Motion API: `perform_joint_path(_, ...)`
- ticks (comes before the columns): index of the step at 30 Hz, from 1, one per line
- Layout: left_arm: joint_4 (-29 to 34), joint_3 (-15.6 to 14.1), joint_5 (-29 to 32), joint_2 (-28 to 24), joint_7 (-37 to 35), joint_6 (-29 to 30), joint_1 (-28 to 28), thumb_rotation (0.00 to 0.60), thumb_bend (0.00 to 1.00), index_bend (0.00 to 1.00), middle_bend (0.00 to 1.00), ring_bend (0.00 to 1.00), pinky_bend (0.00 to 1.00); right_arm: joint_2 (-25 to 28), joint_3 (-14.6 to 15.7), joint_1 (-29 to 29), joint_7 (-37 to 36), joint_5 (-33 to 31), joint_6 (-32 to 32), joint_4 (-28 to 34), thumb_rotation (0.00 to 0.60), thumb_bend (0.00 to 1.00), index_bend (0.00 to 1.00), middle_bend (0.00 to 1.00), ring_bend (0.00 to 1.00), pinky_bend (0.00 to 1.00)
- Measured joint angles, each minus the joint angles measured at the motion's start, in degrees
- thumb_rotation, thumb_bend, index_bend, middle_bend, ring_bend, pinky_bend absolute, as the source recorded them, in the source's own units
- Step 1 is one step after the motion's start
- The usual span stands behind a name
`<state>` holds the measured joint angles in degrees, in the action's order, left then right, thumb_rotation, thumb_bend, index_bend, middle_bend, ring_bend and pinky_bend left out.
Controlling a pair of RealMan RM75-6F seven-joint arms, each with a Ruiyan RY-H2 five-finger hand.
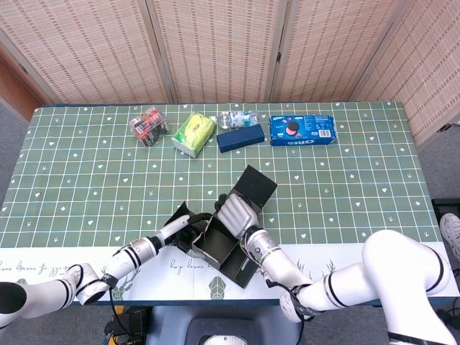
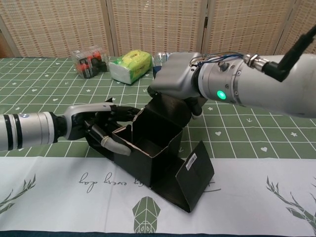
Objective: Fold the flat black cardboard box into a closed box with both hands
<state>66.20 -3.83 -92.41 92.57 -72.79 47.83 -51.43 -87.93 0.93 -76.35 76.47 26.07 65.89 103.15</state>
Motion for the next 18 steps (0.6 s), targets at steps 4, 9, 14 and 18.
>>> perform_joint_path(4,0.06,0.00,0.49,-0.04,0.72,0.17,0.29,0.600,0.11,0.18,0.19,0.60,0.88,0.68,-0.48,0.48,-1.93,0.44,-0.38,0.44,0.600,0.25,0.00,0.18,0.82,0.98)
perform_joint_path(9,0.55,-0.01,0.88,-0.12,1.89,0.43,0.70,0.600,0.11,0.18,0.19,0.60,0.88,2.35,-1.77,1.75,-6.83,2.79,-0.90,1.78,0.600,0.23,0.00,0.07,0.79,0.98)
perform_joint_path(14,0.91,0.18,1.50,-0.08,3.33,0.58,1.10,0.600,0.11,0.18,0.19,0.60,0.89,4.20,-2.69,3.54,-11.91,6.83,-1.15,3.61,0.600,0.22,0.00,0.02,0.77,0.98)
perform_joint_path(18,1.28,0.52,2.24,-0.09,4.57,0.64,1.49,0.600,0.11,0.18,0.19,0.60,0.89,6.02,-3.26,5.29,-15.93,10.90,-1.05,5.65,0.600,0.21,0.00,0.00,0.77,0.98)
